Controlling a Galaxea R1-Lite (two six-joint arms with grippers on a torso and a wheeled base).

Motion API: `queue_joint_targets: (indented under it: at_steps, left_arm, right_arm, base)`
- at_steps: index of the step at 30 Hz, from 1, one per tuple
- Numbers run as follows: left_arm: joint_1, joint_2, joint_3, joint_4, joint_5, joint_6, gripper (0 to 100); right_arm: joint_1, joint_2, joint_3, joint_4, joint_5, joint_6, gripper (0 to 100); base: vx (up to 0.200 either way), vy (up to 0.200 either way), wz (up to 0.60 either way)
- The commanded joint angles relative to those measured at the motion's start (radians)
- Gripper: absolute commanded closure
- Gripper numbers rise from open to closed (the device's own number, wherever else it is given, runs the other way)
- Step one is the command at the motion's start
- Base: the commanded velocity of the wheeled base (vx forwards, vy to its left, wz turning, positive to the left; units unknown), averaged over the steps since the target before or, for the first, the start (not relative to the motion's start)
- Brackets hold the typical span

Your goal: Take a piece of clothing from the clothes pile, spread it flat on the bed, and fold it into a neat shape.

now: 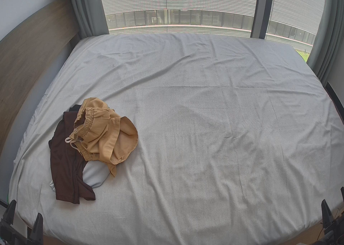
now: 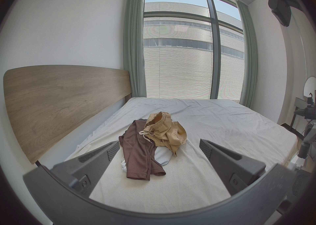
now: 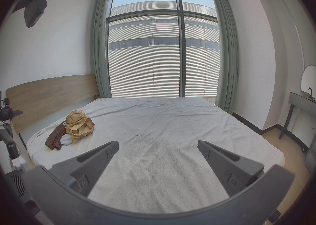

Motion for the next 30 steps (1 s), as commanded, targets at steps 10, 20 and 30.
queue_joint_targets:
  at_steps: [10,20,30]
  left_arm:
    - [0.008,0.088,-0.219,-0.032,-0.001,-0.024,0]
    - [-0.065,0.291,-0.252,-0.046,-0.124,-0.162,0]
    - [-0.068,0.714,-0.472,-0.224,-0.142,-0.283,0]
  right_arm:
    - [-0.001,-0.016,0.018,0.0,0.0,0.001,0]
    - [0.002,-0.016,0.018,-0.001,0.0,0.003,0]
    - [0.002,-0.016,0.018,-0.001,0.0,0.003,0]
  base:
    - [0.0,0.0,0.0]
    - [0.0,0.0,0.0]
    - [0.0,0.0,0.0]
